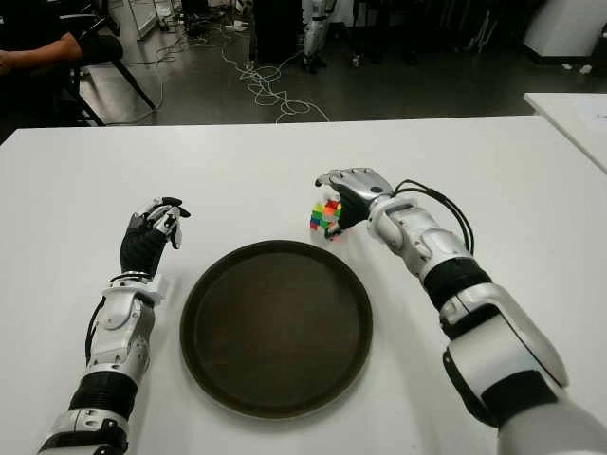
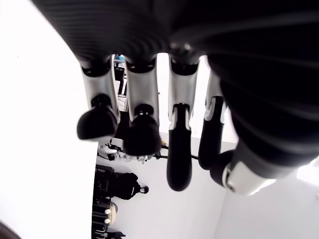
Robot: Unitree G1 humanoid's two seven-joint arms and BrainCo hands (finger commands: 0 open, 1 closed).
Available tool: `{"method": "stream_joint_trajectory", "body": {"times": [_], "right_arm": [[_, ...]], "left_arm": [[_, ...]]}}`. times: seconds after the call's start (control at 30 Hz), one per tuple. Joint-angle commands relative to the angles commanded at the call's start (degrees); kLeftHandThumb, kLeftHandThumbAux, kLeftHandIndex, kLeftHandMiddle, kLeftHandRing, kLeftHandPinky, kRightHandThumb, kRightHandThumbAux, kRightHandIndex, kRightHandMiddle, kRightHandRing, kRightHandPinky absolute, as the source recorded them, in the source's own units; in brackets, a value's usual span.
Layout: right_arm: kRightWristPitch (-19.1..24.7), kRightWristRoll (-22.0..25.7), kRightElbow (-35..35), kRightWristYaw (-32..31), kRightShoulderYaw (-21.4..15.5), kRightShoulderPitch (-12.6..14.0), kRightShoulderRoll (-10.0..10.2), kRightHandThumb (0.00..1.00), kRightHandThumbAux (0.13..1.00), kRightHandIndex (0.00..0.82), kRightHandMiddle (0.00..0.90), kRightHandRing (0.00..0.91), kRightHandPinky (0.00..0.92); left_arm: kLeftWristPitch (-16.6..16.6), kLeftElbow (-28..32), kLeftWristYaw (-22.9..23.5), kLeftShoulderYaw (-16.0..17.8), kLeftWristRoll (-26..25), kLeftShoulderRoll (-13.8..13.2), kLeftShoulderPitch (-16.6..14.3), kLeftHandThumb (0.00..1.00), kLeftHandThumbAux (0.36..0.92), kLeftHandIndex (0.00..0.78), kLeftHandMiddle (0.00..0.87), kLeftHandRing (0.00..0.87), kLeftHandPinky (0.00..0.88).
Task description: Pick up the Rubik's Cube and put it in the plate
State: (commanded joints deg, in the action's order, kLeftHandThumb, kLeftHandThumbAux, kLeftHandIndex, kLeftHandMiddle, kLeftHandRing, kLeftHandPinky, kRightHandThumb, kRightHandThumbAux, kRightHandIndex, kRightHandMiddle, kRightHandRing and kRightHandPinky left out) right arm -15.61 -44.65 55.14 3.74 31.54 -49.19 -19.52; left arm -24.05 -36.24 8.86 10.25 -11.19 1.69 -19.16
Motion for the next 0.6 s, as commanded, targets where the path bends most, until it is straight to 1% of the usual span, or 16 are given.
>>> {"method": "stream_joint_trajectory", "body": {"times": [0.2,0.6], "right_arm": [[0.0,0.2,1.8,1.4,-0.2,-0.5,0.3,0.0,0.743,0.204,0.213,0.221,0.198],[-0.6,0.5,4.0,2.6,-0.2,-1.2,0.7,0.0,0.756,0.209,0.217,0.23,0.215]], "left_arm": [[0.4,0.4,0.0,0.1,-0.4,0.2,0.1,0.855,0.662,0.418,0.532,0.784,0.796],[1.3,0.9,0.0,0.1,-0.6,0.2,0.2,0.854,0.663,0.416,0.532,0.792,0.802]]}}
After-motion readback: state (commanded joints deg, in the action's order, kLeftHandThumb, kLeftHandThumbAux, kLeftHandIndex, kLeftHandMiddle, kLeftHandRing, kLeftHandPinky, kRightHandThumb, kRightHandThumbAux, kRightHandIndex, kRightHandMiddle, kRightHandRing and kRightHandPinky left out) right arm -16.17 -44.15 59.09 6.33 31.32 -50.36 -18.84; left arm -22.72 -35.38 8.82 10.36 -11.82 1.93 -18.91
